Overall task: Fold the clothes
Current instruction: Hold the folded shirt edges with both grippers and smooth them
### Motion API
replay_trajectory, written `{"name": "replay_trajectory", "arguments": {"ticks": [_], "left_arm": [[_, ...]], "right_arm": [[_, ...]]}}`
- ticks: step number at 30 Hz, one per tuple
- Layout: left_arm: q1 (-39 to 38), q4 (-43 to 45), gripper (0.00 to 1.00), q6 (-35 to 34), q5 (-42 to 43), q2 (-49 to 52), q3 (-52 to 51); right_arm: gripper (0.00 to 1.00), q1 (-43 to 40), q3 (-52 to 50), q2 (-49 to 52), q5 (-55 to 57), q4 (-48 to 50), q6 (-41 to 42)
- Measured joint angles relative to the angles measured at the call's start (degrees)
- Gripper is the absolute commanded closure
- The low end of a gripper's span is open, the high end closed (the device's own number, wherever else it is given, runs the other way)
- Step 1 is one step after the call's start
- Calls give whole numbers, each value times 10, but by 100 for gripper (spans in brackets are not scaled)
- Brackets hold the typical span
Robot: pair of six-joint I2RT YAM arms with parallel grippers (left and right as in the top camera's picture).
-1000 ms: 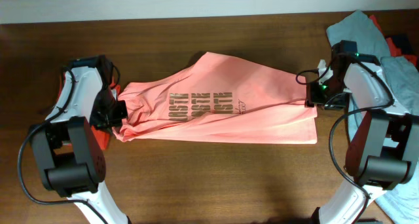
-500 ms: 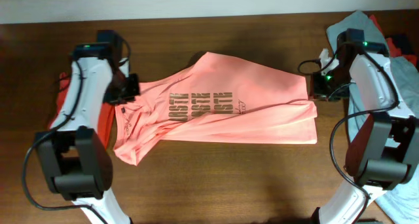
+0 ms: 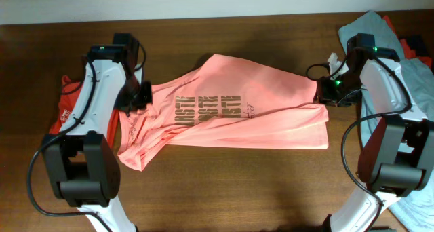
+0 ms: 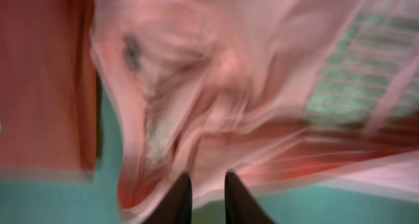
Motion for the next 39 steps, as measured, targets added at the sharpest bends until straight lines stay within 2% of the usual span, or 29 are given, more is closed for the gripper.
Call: {"name": "replay_trajectory", "arguments": {"ticks": [2,4,8,21,31,39], "left_arm": [[4,-80,81,-6,-10,0,-3],[4,-119,81,-16,-28,0,-7],[3,-140,81,-41,-65,0,-47],[-24,-14,82,-69,-84,0,-234],[-42,51,81,-96,-86,0,-263],[-42,71,81,-115,-99,0,-292]], "right_arm": [[52,0,0,0,0,-2,0],[51,0,0,0,0,-5,0],[51,0,0,0,-1,-13,0],[50,0,0,0,-2,-19,0],[50,0,0,0,-2,-19,0],[50,0,0,0,-2,-21,0]]}}
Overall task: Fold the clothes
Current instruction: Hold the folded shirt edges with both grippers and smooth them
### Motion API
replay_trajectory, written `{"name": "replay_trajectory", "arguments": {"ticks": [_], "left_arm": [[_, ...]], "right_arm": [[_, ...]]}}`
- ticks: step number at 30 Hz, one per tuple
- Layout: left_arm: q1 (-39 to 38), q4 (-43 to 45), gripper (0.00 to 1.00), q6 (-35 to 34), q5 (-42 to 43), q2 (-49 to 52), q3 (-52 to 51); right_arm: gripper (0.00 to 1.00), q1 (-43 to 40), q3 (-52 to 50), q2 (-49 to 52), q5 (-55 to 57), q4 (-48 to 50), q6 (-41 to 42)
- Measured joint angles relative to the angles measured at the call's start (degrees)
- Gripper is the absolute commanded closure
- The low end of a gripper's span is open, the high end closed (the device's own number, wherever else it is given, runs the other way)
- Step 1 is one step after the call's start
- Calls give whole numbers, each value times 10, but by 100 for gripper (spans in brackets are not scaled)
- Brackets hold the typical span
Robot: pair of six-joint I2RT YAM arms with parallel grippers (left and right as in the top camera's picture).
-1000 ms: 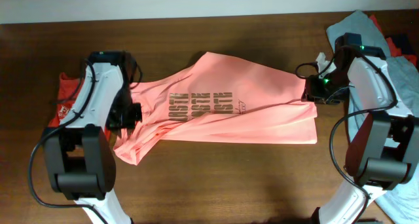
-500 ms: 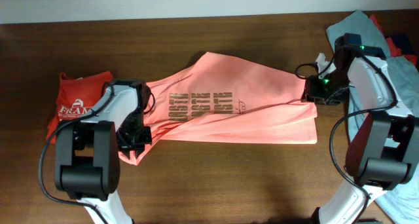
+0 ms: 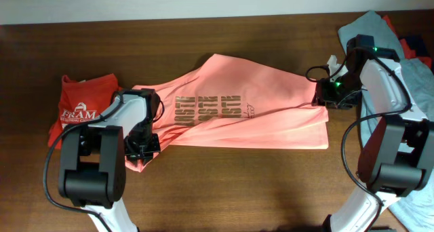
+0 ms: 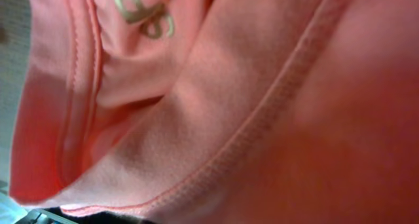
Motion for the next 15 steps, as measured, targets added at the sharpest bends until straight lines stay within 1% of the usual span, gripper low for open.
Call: {"name": "replay_trajectory", "arguments": {"ticks": [1,3,5,15], "left_arm": [[0,1,82,-2,0,0,0],[0,2,90,-5,0,-1,-1],[0,5,100,-9,0,-1,-2],[0,-3,100,-11,-19,-1,-6]], "right_arm": [[50,0,0,0,0,0,0],[50,0,0,0,0,0,0],[50,0,0,0,0,0,0],[50,0,0,0,0,0,0]]}}
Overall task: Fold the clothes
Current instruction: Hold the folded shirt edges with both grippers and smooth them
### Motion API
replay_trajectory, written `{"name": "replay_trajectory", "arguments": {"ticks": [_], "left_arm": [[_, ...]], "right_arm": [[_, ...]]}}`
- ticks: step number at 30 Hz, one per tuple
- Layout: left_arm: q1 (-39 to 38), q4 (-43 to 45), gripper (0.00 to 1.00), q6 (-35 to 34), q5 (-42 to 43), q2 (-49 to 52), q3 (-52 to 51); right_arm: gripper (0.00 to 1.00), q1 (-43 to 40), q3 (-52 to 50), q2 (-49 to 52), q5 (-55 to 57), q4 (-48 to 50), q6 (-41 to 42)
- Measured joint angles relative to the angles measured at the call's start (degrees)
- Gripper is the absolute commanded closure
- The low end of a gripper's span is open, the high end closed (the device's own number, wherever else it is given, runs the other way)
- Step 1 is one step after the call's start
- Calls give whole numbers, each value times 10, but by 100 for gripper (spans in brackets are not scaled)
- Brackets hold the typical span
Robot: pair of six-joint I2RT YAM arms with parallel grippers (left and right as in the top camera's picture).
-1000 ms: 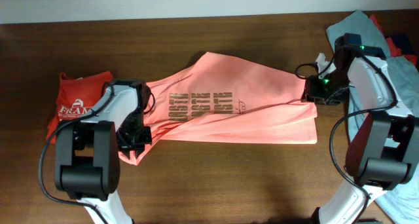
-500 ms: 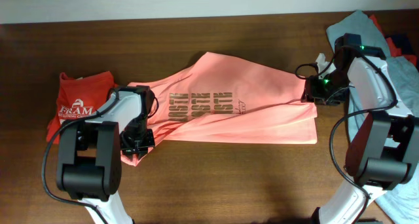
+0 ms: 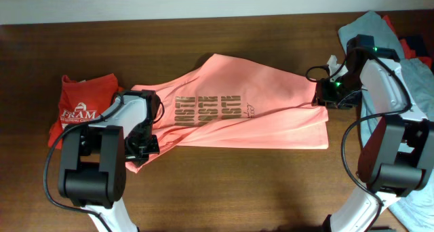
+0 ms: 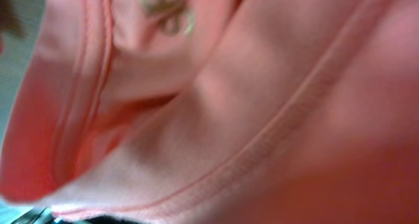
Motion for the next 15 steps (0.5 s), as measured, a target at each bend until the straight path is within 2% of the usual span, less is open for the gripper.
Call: {"name": "replay_trajectory", "arguments": {"ticks": [3,6,15], "left_arm": [[0,-13,99,0,-17,0,-1],[0,-12,92,0,-26,-3,-1],[0,0,89,-1,-31,-20,-1]], "right_arm": [[50,0,0,0,0,0,0],[50,0,0,0,0,0,0],[50,0,0,0,0,0,0]]}}
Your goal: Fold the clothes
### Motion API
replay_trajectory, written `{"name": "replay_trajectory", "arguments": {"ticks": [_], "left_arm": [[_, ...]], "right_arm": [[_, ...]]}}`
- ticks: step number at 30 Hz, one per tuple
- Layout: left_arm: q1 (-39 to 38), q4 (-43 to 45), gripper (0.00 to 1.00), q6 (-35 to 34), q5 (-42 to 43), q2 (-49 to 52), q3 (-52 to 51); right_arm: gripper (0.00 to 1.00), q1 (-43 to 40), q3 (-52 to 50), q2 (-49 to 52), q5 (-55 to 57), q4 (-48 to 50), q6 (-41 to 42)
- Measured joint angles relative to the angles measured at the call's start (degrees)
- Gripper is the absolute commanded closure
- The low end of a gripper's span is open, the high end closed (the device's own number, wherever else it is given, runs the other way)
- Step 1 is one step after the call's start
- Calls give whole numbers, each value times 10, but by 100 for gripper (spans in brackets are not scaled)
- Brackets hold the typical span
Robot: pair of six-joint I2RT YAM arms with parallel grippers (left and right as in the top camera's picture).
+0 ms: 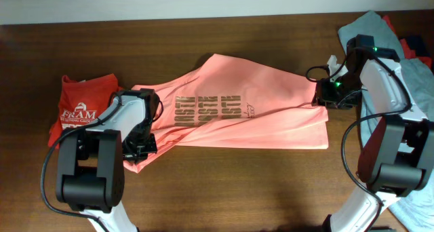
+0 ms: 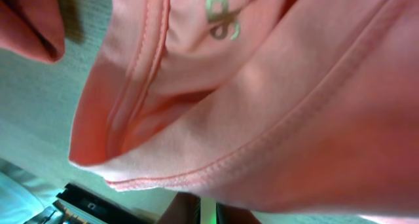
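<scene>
A coral-pink shirt (image 1: 237, 117) with gold lettering lies across the table's middle. My left gripper (image 1: 139, 148) is at its lower left corner. In the left wrist view the pink fabric (image 2: 294, 86) fills the frame. It drapes over my left gripper (image 2: 208, 214), whose dark fingers (image 2: 186, 214) stand almost together, their tips hidden under a hemmed fold held a little off the table. My right gripper (image 1: 324, 96) sits at the shirt's right edge, where the cloth draws to a point in it.
A folded red shirt (image 1: 81, 113) with white print lies left of the pink one, close to my left arm. A heap of grey-blue and red clothes (image 1: 413, 69) sits at the right edge behind my right arm. The brown table (image 1: 237, 184) shows bare wood in front.
In the left wrist view the fabric now sits farther from the camera, and the fingers and more table show below it. Overhead, both arms and the shirt look nearly unchanged.
At first my left gripper was at the shirt's upper left end, with its arm over the red shirt. By 1.0 s ago it was down at the lower left corner, with the cloth pressed against the camera. It has stayed there. My right gripper kept to the right edge throughout.
</scene>
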Motion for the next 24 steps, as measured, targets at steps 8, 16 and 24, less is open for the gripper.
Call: {"name": "replay_trajectory", "arguments": {"ticks": [8,16,24], "left_arm": [[0,15,89,0,12,0,0],[0,38,94,0,13,0,-4],[0,27,100,-4,8,0,-9]], "right_arm": [[50,0,0,0,0,0,0],[50,0,0,0,0,0,0],[50,0,0,0,0,-2,0]]}}
